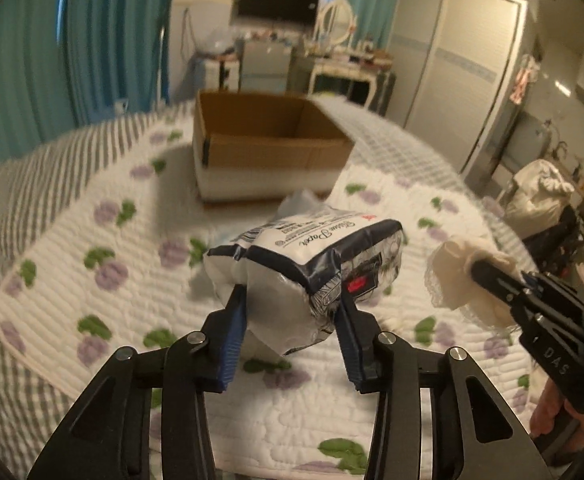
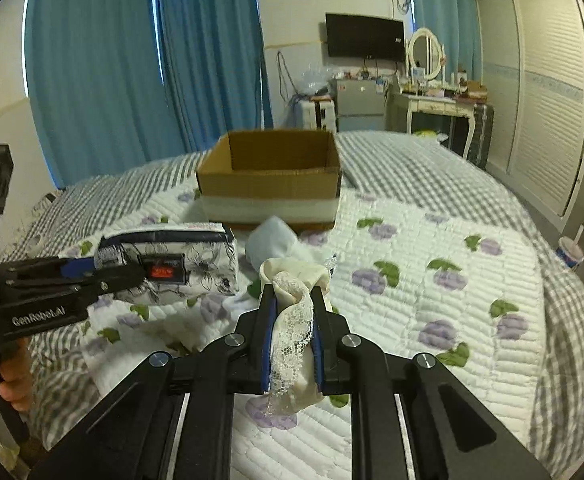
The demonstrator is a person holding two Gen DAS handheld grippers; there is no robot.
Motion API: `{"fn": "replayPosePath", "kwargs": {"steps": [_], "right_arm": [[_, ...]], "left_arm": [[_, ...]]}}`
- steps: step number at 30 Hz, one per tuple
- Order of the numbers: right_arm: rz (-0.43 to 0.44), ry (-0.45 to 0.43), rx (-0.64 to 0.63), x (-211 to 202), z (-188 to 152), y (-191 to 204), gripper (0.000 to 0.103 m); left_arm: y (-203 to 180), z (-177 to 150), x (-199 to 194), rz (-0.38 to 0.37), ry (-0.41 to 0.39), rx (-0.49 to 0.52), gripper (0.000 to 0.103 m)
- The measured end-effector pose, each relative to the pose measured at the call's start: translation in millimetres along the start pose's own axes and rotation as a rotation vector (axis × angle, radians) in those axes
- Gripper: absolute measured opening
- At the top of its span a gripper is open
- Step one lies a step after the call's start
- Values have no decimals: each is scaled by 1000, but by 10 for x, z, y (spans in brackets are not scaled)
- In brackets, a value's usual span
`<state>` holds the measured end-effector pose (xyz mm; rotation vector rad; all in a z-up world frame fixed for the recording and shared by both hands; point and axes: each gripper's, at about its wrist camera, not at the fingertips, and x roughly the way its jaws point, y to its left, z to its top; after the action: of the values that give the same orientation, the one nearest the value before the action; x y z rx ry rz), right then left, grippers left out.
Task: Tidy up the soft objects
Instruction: 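Carry both items into the cardboard box and open both tools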
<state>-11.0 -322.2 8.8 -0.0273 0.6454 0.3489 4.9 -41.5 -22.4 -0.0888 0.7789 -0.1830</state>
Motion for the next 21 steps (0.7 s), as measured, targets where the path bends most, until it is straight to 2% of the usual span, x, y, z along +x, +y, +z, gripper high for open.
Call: {"fn": "replayPosePath", "kwargs": {"steps": [8,13,16,21], "right_arm": [[-2,-91,-6,-77,390,-69,15],[-15,-171,-53,133,941,-81,15],[-19,-205,-94,474,1368,-60,15],[57,-162,-61,1252,1854,-141,15]], "left_arm": [[-126,517,-170,3,-127,55,40],[-87,1014,27,22,-178,83,40],[-8,1279,280,36,-180,90,40],[137,1593,896,72,-149,114,40]]}}
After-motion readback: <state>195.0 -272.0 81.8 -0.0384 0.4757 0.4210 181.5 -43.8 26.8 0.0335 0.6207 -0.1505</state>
